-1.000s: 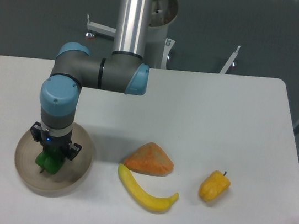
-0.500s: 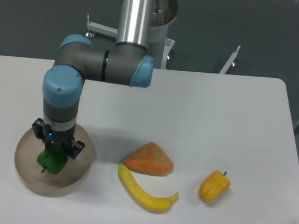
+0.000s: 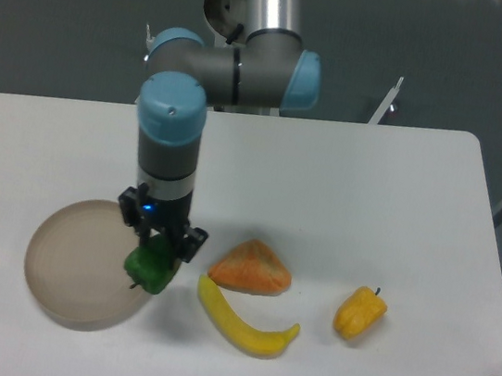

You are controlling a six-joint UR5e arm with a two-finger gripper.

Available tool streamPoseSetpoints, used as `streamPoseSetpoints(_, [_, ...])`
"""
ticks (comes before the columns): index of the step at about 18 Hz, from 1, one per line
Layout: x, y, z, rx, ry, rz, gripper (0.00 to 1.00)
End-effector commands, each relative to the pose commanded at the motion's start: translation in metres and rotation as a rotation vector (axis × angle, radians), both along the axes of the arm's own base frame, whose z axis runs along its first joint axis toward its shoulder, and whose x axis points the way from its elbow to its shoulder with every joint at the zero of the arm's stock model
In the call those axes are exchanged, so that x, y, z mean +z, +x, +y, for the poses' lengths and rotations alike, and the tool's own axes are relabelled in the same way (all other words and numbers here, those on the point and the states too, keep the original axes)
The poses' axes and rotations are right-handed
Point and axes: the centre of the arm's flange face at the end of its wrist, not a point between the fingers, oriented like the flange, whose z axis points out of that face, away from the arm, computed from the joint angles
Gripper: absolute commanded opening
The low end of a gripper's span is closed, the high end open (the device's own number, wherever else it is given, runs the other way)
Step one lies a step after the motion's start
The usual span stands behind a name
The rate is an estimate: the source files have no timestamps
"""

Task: Pick up the green pepper from the plate
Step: 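Lift the green pepper and carry it off the plate toward the orange wedge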

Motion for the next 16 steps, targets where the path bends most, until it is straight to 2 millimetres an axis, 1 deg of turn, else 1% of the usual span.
streamPoseSetpoints(1, [0.007,-0.005,-0.005,-0.023,-0.005,0.023,0.4])
streamPoseSetpoints(2, [0.009,-0.008,-0.008,-0.039,-0.013,0.027,0.4])
streamPoseSetpoints(4, [0.014,-0.024,-0.015,-0.05,-0.022,0.032,0.4])
streamPoseSetpoints(8, [0.016,-0.033,-0.018,-0.076,-0.027,0.042,0.4])
streamPoseSetpoints(11, [0.015,-0.034,-0.017,-0.075,-0.029,0.041,0.4])
streamPoseSetpoints(12, [0.013,-0.037,-0.018,-0.07,-0.031,0.04,0.4])
streamPoseSetpoints(14, [0.012,-0.051,-0.024,-0.049,-0.032,0.037,0.4])
streamPoseSetpoints(16, [0.009,-0.057,-0.027,-0.041,-0.038,0.036,0.4])
